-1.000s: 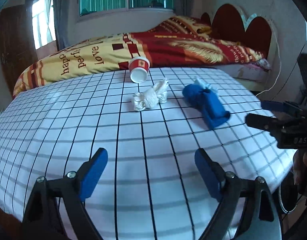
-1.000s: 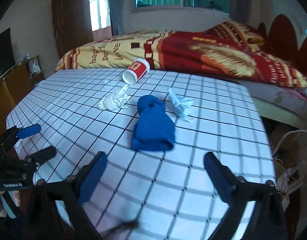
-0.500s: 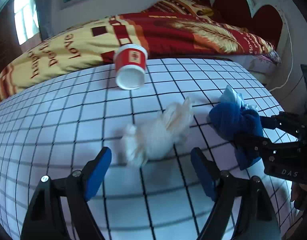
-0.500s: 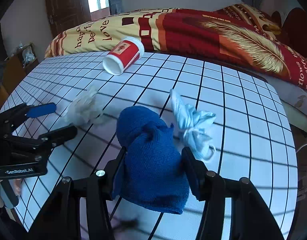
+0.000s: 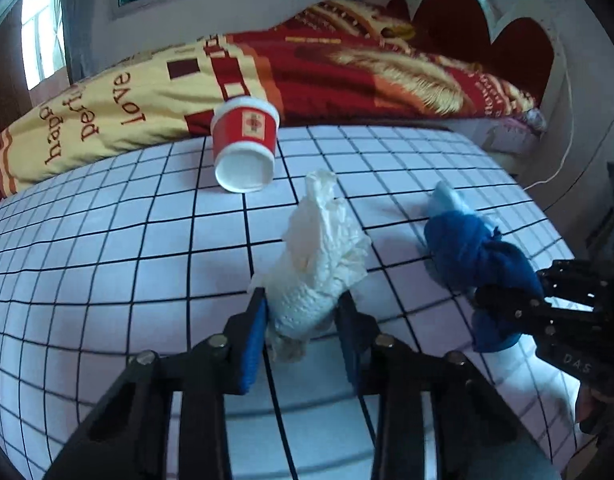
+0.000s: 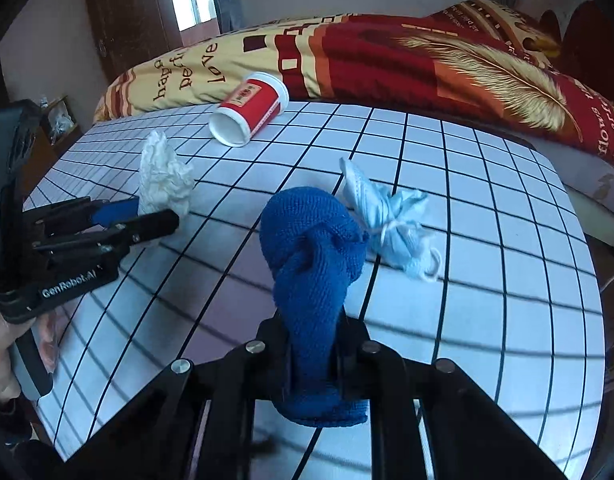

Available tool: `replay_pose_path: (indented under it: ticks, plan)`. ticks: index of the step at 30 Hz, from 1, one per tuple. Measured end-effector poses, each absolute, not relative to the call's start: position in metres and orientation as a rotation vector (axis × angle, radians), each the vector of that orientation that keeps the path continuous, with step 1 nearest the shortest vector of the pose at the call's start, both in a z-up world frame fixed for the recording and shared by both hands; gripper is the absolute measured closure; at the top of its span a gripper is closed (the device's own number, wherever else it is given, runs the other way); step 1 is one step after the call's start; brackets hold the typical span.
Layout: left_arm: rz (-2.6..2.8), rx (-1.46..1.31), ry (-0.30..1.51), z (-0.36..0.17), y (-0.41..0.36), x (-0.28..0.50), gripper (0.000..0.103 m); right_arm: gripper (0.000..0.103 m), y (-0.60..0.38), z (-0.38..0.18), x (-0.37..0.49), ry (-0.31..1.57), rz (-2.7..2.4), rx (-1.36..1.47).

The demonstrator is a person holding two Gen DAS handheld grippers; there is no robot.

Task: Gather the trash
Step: 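Grasp the white tissue with the left gripper while the right grasps the blue cloth, then carry the tissue and blue cloth toward the black bin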

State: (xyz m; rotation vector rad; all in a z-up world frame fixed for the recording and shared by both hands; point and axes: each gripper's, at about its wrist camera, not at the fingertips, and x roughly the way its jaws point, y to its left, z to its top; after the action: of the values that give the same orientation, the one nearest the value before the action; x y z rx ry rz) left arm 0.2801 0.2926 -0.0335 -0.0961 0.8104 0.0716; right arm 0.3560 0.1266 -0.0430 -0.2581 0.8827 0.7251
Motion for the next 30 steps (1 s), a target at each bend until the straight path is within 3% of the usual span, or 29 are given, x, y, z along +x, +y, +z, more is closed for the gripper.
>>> replay_pose_path:
  ticks: [13,30]
  plan:
    - [-0.011,-0.025,0.700,-0.004,0.217,0.183,0.068,0.088,0.040,0.003,0.271,0.757,0.695,-0.145]
    - [-0.152,0.001,0.640,0.011,0.100,0.127,0.068,0.088,-0.127,0.045,0.158,0.622,0.534,-0.082]
